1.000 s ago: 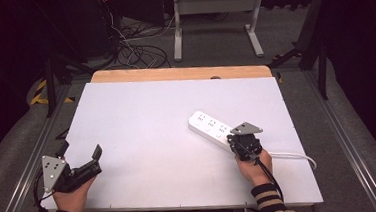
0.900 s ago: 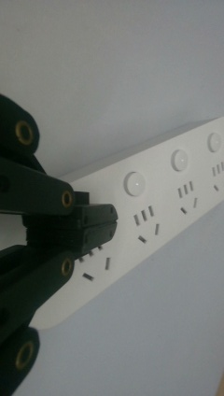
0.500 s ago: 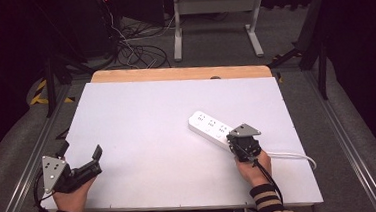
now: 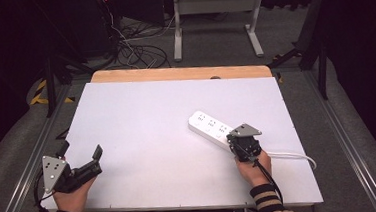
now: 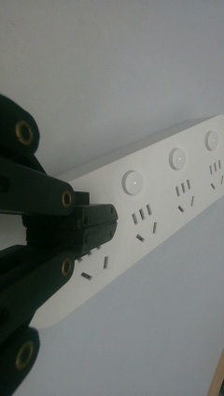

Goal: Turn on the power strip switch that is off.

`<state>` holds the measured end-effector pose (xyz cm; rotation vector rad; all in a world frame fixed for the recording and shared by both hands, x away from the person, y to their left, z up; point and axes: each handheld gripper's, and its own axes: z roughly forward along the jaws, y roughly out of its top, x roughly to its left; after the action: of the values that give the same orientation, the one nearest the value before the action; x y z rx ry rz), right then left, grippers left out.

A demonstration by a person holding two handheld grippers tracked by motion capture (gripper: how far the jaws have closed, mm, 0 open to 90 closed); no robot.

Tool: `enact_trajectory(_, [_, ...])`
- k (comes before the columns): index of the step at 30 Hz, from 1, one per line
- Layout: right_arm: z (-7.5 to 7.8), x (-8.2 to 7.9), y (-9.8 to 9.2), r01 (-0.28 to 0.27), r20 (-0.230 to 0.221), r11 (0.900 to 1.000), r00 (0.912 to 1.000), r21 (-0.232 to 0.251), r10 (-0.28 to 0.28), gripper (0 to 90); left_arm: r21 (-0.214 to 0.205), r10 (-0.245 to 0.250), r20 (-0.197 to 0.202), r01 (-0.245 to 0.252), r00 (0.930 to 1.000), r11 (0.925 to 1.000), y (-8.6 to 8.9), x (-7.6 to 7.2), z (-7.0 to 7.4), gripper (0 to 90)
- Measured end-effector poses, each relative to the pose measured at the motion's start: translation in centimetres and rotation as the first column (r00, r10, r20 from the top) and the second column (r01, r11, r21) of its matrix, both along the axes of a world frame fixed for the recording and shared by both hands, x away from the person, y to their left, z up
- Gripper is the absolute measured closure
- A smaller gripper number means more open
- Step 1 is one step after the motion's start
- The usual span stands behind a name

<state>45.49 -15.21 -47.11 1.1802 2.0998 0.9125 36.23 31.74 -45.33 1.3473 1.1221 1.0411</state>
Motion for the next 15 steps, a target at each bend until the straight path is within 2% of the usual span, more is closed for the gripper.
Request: enact_trajectory(15, [-0.01,-0.04,0.04,0.002,0.004,1.0,1.0,-0.003,-0.002,90.0,-0.004,-0.001,-0.003,0.001,1.0,1.0,-0.03,0.04,-0.03,0.0])
